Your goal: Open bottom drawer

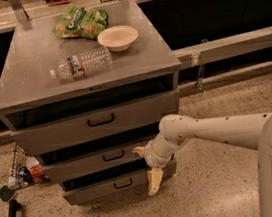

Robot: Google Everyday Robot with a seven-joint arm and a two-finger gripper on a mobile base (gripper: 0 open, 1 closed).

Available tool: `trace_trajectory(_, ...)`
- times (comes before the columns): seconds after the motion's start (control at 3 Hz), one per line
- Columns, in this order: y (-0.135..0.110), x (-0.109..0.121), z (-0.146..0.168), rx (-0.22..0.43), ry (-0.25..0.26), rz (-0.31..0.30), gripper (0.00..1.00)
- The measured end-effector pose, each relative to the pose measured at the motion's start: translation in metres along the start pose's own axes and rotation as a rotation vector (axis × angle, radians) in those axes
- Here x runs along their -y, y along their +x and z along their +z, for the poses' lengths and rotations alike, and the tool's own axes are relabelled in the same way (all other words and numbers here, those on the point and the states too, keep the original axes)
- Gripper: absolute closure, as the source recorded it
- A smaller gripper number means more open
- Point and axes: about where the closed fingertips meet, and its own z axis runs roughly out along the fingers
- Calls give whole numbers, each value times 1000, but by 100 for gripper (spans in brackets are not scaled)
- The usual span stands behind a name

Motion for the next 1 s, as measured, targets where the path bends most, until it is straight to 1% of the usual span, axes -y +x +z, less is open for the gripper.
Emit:
trace_trajectory(0.33, 26, -10, 38, -42, -74, 6, 0)
trace_trajectory(0.67, 26, -10, 38, -42, -74, 6, 0)
trace_trajectory(1.0, 47, -5, 75, -24, -101, -30, 0)
